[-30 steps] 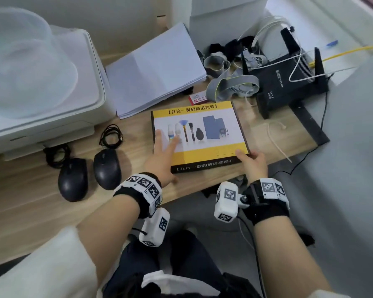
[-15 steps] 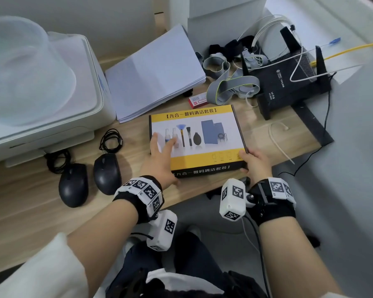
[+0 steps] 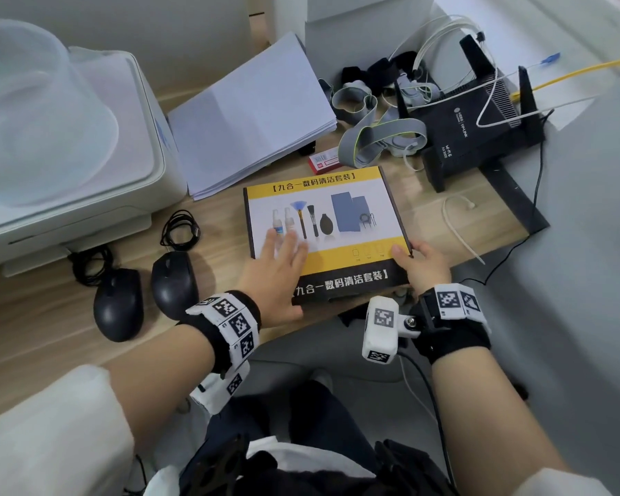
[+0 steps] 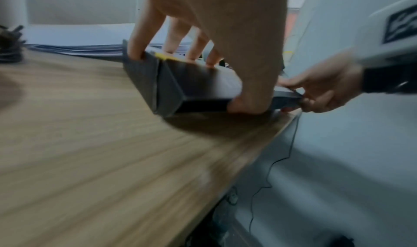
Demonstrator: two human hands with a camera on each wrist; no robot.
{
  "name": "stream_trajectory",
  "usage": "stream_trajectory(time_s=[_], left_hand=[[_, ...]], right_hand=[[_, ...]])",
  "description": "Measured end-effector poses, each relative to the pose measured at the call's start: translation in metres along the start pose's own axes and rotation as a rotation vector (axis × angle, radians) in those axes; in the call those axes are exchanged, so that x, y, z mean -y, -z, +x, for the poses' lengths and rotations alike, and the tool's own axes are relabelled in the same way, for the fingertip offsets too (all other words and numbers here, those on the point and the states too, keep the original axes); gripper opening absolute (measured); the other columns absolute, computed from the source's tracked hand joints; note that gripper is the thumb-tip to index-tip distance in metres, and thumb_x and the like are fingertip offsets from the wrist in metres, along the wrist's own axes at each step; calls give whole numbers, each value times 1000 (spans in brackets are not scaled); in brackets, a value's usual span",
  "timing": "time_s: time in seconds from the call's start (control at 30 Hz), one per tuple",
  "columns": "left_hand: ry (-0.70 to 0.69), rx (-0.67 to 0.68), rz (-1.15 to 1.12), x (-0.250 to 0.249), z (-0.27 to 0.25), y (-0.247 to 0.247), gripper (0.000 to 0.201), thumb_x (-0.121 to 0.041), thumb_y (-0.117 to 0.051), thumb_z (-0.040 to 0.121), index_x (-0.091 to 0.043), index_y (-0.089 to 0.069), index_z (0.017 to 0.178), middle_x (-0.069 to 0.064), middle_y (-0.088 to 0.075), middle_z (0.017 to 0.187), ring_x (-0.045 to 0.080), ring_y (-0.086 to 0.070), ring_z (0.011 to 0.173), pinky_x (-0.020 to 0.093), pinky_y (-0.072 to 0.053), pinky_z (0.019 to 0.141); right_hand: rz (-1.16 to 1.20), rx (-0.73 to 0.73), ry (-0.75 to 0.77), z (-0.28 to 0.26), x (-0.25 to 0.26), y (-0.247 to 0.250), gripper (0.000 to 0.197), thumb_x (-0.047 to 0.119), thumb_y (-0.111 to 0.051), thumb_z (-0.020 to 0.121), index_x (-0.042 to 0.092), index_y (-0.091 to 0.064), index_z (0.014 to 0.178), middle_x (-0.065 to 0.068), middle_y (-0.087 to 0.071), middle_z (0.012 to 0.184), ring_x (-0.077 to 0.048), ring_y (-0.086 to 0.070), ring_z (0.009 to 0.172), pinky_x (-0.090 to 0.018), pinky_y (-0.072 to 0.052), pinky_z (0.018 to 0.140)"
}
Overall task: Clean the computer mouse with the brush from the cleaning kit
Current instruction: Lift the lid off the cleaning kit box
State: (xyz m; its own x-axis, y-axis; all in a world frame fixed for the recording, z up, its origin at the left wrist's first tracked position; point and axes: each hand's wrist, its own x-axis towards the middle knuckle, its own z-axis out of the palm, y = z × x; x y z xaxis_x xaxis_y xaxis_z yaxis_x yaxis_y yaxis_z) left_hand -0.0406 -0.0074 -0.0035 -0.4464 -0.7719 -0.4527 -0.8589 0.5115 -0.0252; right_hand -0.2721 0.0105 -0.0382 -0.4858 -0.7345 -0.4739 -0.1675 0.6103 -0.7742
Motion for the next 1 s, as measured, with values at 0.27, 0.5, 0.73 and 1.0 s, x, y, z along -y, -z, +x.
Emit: stream_trajectory(time_s=[0.27,0.5,0.73,1.0], left_hand=[[-219,76,232,-3,-18,38,19,-7,-35,92,-9,-41,110,8,-52,72,23,-33,49,30,-20,44],[-96,-306,13,12,-39,74,24,-28,-31,98,-23,-45,116,0,-62,78,29,-58,77,32,-33,59],[-127,-226,-135,13,-29,76,21,-30,-38,95,-23,-52,109,5,-64,90,27,-55,88,31,-35,66],[-126,-157,-149,8,-26,72,22,-30,-38,96,-22,-52,110,7,-61,92,26,-52,87,30,-34,68]], right_hand=[[385,-278,-38,3,2,14,24,32,-43,92,16,-51,107,7,-52,79,-10,-38,51,-17,-34,39],[696,-341,54,-18,12,3,20,17,-34,96,18,-43,78,-3,-47,69,-4,-46,38,-20,-42,43],[668,-237,77,-31,18,-21,18,12,-57,86,19,-42,95,6,-44,89,-18,-55,84,-35,-54,79],[685,-278,-8,-32,29,-21,38,8,-54,79,18,-33,109,-11,-57,117,-15,-57,89,-41,-51,89]])
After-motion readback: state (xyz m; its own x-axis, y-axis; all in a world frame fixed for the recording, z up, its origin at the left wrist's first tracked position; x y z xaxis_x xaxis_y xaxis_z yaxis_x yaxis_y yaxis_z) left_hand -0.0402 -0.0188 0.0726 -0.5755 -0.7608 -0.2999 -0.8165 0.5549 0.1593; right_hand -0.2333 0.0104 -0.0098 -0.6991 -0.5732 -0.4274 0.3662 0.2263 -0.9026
